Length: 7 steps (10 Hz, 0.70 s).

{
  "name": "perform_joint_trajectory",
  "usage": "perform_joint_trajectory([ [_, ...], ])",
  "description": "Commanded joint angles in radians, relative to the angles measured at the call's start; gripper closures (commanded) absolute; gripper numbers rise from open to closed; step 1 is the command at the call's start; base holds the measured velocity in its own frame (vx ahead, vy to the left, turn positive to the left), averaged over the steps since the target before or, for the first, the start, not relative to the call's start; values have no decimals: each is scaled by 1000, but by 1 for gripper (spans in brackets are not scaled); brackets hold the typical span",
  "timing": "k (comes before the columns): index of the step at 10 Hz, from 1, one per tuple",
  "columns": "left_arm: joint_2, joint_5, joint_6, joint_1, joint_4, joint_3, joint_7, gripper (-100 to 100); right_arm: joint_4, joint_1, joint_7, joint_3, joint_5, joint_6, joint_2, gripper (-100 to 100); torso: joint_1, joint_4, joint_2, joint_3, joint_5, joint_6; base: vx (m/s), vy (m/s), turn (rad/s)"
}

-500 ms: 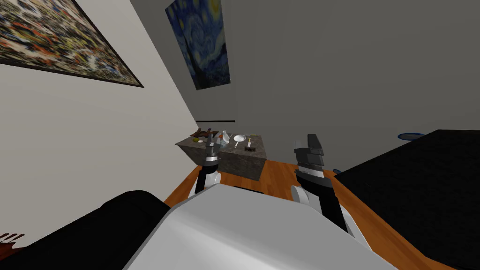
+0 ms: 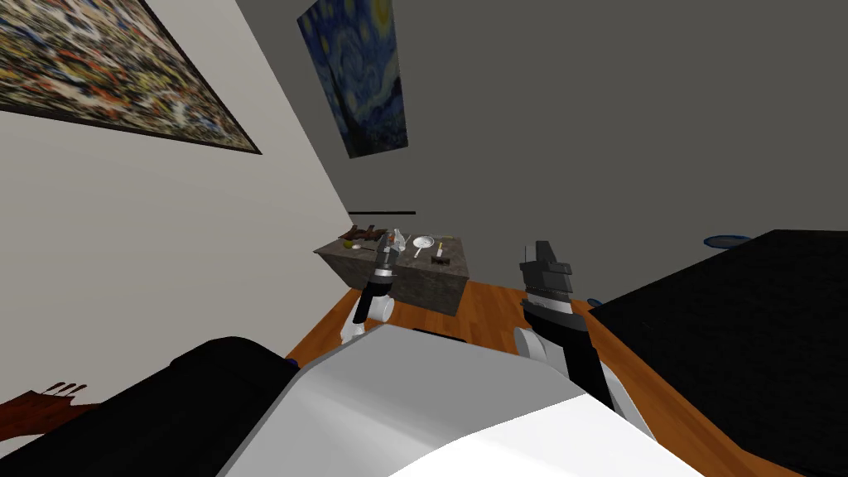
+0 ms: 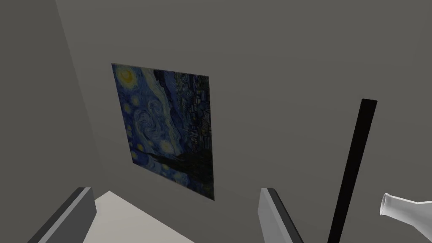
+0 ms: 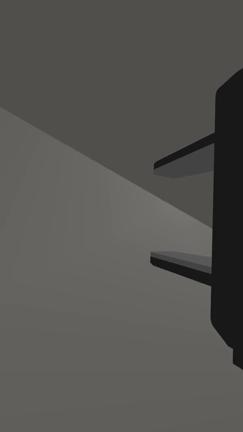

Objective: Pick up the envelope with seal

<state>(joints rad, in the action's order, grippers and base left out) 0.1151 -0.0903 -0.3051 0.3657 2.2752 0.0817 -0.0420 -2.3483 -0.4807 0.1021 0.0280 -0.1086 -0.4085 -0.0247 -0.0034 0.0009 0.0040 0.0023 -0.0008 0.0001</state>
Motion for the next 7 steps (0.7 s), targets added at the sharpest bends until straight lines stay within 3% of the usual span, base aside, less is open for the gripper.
perform_joint_trajectory([
  [1, 27, -9, 50, -50, -37, 4, 5, -100, 0, 0, 0, 0, 0, 0, 0, 0, 0, 0, 0, 0, 0, 0, -80, -52, 37],
  [7, 53, -20, 199, -200, -121, 23, 7, -100, 0, 0, 0, 0, 0, 0, 0, 0, 1, 0, -2, -1, 0, 0, -48, -42, 24],
])
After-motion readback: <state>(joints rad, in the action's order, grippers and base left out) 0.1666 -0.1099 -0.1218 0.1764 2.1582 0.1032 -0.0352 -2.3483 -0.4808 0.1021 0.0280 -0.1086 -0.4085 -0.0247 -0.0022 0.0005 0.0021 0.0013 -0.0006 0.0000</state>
